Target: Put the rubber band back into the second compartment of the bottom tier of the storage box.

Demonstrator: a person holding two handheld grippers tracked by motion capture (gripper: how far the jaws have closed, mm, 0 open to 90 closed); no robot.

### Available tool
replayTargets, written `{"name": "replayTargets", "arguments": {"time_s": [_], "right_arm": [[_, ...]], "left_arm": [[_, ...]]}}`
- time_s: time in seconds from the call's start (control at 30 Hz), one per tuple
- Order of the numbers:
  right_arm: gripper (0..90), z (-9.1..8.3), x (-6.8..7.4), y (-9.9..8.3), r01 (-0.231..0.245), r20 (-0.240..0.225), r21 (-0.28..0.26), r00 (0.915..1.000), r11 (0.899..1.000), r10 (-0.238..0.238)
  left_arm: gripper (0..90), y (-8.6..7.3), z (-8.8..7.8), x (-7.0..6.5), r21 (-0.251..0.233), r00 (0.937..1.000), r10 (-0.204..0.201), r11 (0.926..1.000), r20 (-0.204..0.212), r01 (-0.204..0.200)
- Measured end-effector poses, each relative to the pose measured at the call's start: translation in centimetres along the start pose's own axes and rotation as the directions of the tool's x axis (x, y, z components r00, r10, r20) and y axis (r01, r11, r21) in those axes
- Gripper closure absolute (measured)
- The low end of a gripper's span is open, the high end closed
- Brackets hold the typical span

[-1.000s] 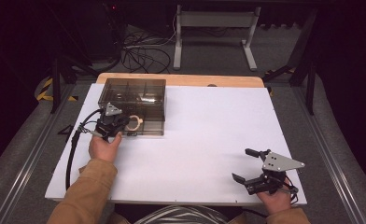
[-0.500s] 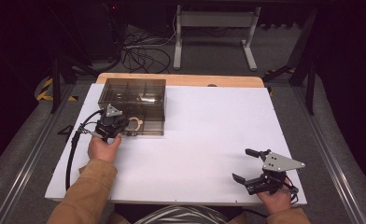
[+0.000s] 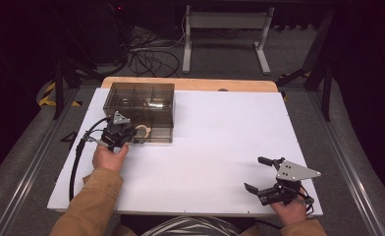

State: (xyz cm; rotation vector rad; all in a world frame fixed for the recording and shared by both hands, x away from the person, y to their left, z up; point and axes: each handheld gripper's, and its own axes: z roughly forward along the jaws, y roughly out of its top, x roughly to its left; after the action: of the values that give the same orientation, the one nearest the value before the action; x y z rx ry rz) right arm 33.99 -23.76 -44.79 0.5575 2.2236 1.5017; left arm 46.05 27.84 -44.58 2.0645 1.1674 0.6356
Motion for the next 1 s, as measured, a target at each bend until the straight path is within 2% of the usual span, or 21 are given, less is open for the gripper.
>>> {"name": "replayTargets", "arguments": {"time_s": [0.3,0.47,0.73,1.0], "right_arm": [[3.6,0.0,0.0,0.0,0.001,-0.002,-0.002,1.0,1.0,-0.001],[3.6,0.0,0.0,0.0,0.002,-0.003,-0.002,1.0,1.0,-0.002],[3.6,0.0,0.0,0.0,0.002,-0.002,-0.003,1.0,1.0,-0.002],[3.6,0.1,-0.1,0.0,0.001,-0.005,-0.003,1.0,1.0,-0.001]], "left_arm": [[76.2,0.0,-0.2,0.1,-0.005,0.9999,-0.015,0.9999,-0.005,0.015],[71.8,0.0,-0.7,0.1,-0.023,0.9999,-0.015,0.9996,-0.006,0.015],[61.8,0.4,-2.7,-0.3,-0.092,0.9994,-0.015,0.9956,0.031,0.018],[49.9,0.4,-5.7,-0.8,-0.173,0.9975,-0.013,0.9846,0.069,0.025]]}}
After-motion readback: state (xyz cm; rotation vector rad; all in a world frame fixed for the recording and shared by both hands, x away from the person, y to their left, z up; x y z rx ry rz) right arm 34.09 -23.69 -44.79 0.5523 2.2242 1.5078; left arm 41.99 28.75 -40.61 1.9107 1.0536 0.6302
